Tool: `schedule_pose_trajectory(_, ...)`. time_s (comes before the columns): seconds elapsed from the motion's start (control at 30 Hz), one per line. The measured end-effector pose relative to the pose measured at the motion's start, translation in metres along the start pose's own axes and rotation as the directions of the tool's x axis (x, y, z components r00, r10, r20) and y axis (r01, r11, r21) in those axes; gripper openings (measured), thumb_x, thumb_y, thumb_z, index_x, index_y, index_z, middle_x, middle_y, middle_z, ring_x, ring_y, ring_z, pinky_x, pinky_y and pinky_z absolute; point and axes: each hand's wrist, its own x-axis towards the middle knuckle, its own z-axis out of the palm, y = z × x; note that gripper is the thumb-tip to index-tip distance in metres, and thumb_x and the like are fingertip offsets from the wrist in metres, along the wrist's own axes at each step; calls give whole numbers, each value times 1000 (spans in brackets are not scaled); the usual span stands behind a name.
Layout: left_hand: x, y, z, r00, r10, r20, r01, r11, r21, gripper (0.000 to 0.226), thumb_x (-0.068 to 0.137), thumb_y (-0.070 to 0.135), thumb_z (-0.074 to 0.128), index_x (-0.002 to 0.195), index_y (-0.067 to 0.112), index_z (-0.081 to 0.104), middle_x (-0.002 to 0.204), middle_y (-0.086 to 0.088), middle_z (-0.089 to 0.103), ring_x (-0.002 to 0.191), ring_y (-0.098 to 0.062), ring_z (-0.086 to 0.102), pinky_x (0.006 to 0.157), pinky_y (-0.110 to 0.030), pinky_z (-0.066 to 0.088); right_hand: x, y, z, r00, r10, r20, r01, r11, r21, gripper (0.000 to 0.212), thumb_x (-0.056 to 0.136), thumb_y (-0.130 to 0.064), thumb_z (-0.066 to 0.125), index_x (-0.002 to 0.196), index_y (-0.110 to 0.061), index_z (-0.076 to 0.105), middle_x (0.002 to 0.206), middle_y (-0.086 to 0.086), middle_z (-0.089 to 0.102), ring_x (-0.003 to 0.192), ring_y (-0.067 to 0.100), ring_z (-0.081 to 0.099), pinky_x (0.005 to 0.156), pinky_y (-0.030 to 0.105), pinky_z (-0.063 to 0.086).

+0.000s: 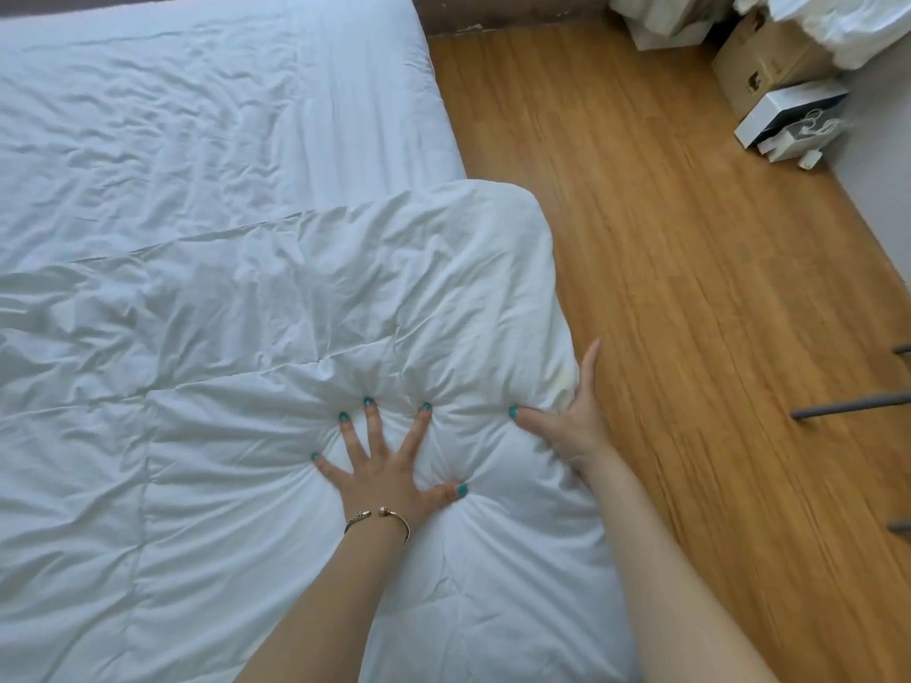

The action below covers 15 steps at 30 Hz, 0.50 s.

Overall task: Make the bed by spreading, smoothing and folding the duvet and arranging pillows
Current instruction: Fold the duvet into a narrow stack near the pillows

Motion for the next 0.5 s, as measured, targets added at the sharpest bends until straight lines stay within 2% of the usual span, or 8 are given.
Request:
schedule_pose_trajectory(0.07, 1, 1, 0, 1000, -3, -8, 3, 1000, 8, 106, 51, 100, 23, 130, 60, -34, 150, -7, -38, 137, -41, -32, 103, -76, -3, -4, -10, 3, 993, -111, 34, 115, 986, -125, 129, 72, -7, 81, 148, -47, -14, 159, -15, 8, 142, -3, 17, 110, 13, 23)
schedule_pose_trajectory(0.2, -1, 1, -3, 1000, 4, 30, -5, 1000, 26, 106, 52, 100, 27, 129, 60, -36, 151, -7, -37, 136, -41, -33, 102, -76, -3, -25, -31, 7, 974, -203, 103, 225, 922, -313, 120, 78, -13, 73, 142, -53, -20, 154, -26, -1, 138, -12, 11, 109, 14, 18)
schedule_pose_trajectory(0.27, -2, 0, -10, 997, 17, 81, -19, 999, 25, 109, 54, 98, 34, 129, 60, -35, 151, -5, -38, 136, -40, -35, 101, -77, -4, -41, -47, 15, 971, -215, 106, 239, 856, -457, 119, 80, -17, 72, 142, -48, -24, 152, 6, 32, 128, 18, 43, 100, 31, 36)
schedule_pose_trajectory(0.3, -3, -1, -14, 994, 30, 107, -32, 999, 15, 110, 54, 96, 37, 130, 60, -33, 151, -4, -37, 136, -40, -35, 101, -76, -4, -49, -55, 19, 968, -225, 108, 248, 825, -508, 120, 78, -19, 72, 140, -51, -26, 129, 17, 54, 105, 27, 58, 89, 40, 44)
schedule_pose_trajectory(0.33, -4, -4, -19, 990, 53, 129, -53, 999, -6, 110, 55, 95, 41, 131, 60, -32, 152, -3, -36, 137, -38, -35, 101, -76, -4, -56, -61, 24, 966, -231, 114, 255, 803, -539, 122, 76, -22, 72, 138, -55, -27, 105, 19, 62, 82, 27, 62, 76, 42, 48)
schedule_pose_trajectory(0.37, -6, -9, -24, 985, 86, 148, -82, 996, -30, 110, 56, 93, 44, 131, 61, -30, 153, -1, -34, 138, -37, -33, 102, -75, -3, -60, -68, 27, 968, -219, 126, 252, 798, -548, 122, 75, -23, 72, 137, -58, -28, 99, 18, 63, 74, 25, 61, 71, 37, 48)
schedule_pose_trajectory(0.43, -13, -25, -35, 970, 182, 161, -170, 982, -88, 108, 60, 89, 47, 133, 61, -27, 156, 4, -26, 143, -33, -24, 106, -71, 2, -67, -87, 35, 970, -193, 150, 244, 809, -535, 123, 75, -19, 72, 139, -56, -26, 129, 13, 57, 99, 22, 61, 81, 29, 45)
schedule_pose_trajectory(0.5, -26, -51, -47, 955, 276, 112, -262, 957, -123, 95, 74, 81, 44, 133, 61, -27, 160, 6, -13, 148, -27, -5, 112, -62, 12, -82, -114, 47, 963, -208, 170, 266, 819, -509, 123, 74, -17, 73, 140, -55, -23, 149, 0, 37, 123, 10, 45, 95, 24, 37)
